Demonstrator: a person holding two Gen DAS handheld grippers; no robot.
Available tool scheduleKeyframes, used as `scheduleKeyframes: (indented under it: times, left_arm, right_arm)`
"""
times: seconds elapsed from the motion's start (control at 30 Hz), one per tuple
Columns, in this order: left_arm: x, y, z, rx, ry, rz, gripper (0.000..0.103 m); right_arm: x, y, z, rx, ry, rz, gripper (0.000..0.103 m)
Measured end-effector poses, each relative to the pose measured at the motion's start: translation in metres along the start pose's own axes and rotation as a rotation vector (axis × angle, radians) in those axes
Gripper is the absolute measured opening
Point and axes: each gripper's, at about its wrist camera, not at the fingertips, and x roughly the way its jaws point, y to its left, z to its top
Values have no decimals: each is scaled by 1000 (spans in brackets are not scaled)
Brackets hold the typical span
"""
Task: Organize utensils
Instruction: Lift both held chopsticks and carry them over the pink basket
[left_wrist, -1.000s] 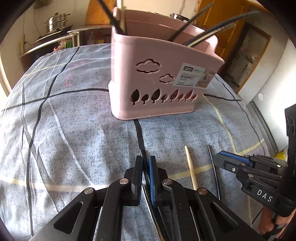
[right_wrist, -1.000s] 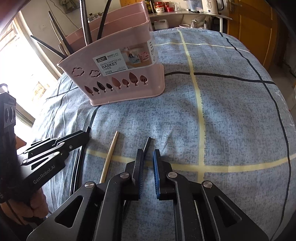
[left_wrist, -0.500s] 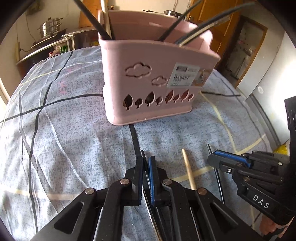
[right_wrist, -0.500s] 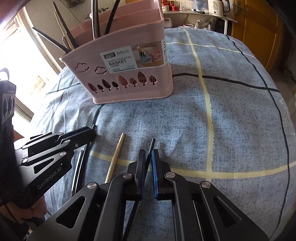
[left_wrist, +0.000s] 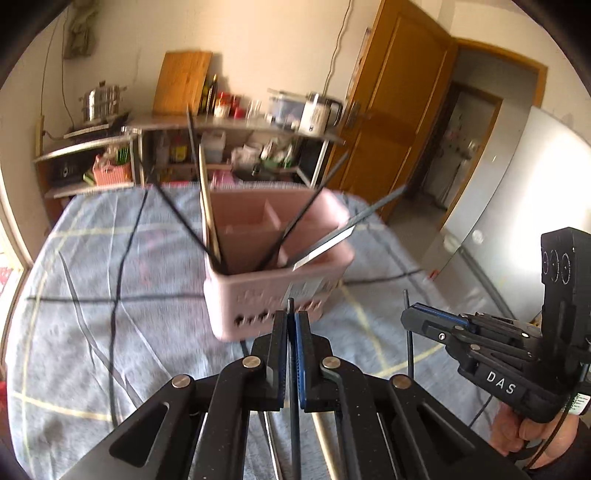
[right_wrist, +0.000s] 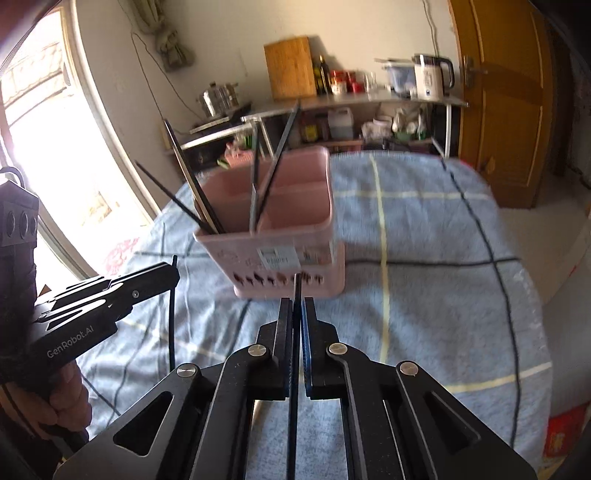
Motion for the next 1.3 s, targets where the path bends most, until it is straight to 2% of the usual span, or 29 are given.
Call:
scheduleKeyframes:
  times: [0.23,0.57,0.93,1.3]
  left_arm:
    - [-33,-8,26,21,-86,-3,3]
    - [-62,-15,35,29,-140,-6,3]
    - [-66,-15,23,18,-114,-14,3]
    - [-79,-13,35,8,-111,-32,3]
  right_arm:
    - [-38,15,24,-36,-127,-1,4]
    - [-63,14,22,-34,-190,8,4]
    - [-73,14,14,-35,-193,9,4]
    - [-86,15,25,-32,-230,33,4]
